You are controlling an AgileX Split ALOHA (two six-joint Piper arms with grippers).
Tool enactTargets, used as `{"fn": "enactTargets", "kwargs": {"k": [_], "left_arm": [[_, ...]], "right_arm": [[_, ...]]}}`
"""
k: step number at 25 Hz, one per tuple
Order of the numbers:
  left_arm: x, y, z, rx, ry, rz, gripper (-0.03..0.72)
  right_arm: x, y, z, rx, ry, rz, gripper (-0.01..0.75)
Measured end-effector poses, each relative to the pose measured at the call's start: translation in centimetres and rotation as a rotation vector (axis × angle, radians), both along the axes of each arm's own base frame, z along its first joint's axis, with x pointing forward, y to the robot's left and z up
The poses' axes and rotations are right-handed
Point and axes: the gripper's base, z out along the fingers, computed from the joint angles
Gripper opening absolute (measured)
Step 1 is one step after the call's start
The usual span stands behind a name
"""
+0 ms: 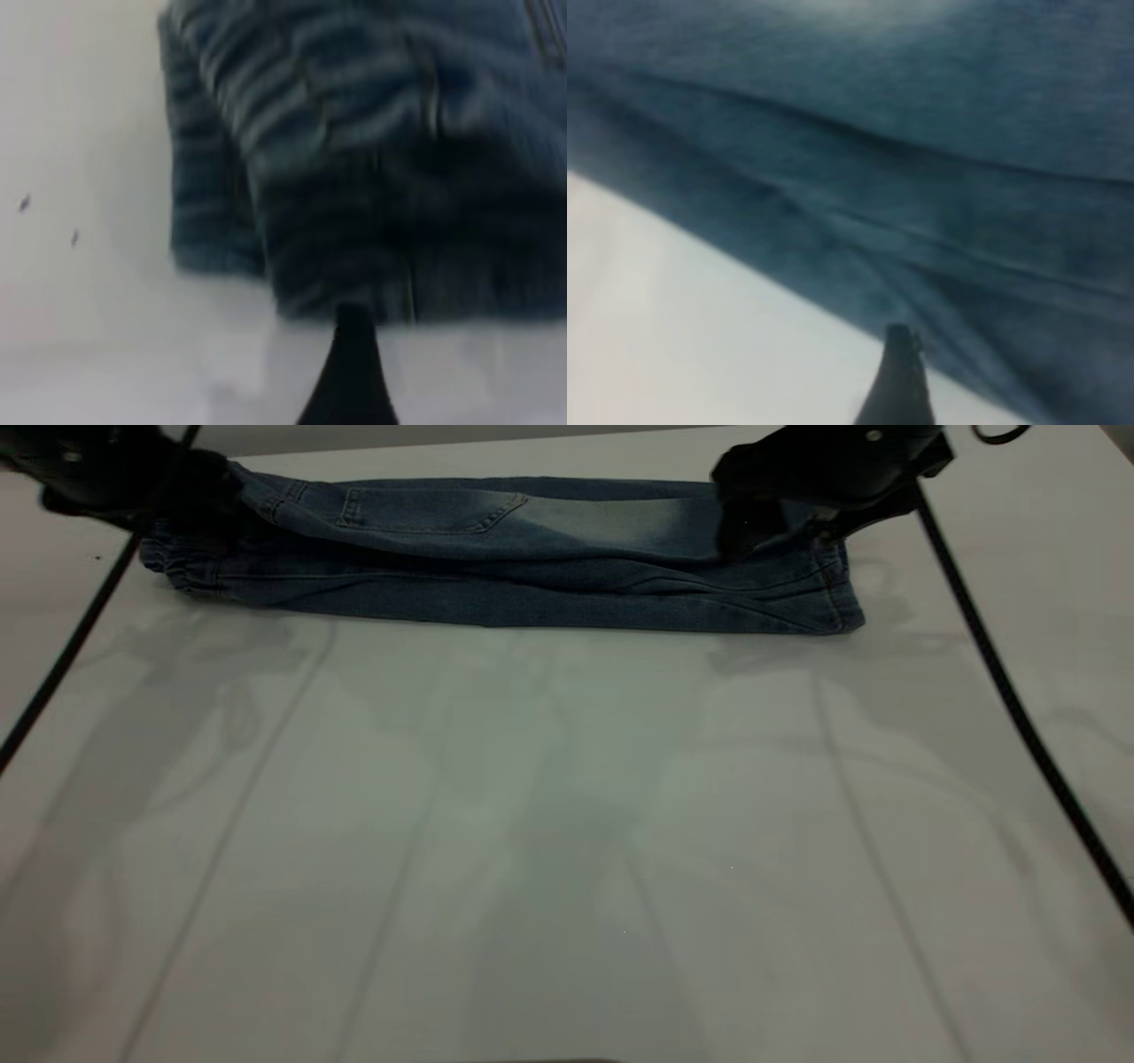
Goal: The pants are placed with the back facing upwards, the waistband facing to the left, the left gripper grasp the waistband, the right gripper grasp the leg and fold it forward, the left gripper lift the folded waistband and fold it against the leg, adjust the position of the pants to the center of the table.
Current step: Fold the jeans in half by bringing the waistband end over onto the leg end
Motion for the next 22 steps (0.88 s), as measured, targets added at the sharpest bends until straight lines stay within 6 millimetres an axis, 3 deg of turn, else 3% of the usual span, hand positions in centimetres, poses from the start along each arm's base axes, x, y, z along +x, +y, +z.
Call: {"fn": "enactTargets", "kwargs": {"k": [6, 9, 11, 15, 19, 22], "left_arm": [[4.4, -0.7, -3.5, -0.026, -0.129, -0.012, 0.525], [7.0, -1.1, -2.4, -0.090, -0.325, 0.004, 0.524], [7.8, -1.2, -0.8, -0.126, -0.364, 0.027, 0.523], [6.9, -0.7, 1.1, -0.090, -0.162, 0.064, 0.523], [5.3, 1.3, 0.3, -0.018, 0.119, 0.108, 0.523], [4.8, 3.9, -0.1, -0.008, 0.183, 0.161, 0.523]], "right_arm": [[-0.4, 1.2, 0.0, 0.016, 0.008, 0.012, 0.545], [-0.4, 1.3, 0.0, 0.023, 0.010, 0.008, 0.545], [-0.5, 1.4, 0.0, 0.025, 0.010, 0.009, 0.545], [-0.6, 2.5, 0.3, 0.023, -0.004, 0.044, 0.545], [0.1, 4.4, 1.8, 0.050, -0.058, 0.078, 0.545], [0.4, 5.9, 2.9, 0.072, -0.093, 0.103, 0.545]]}}
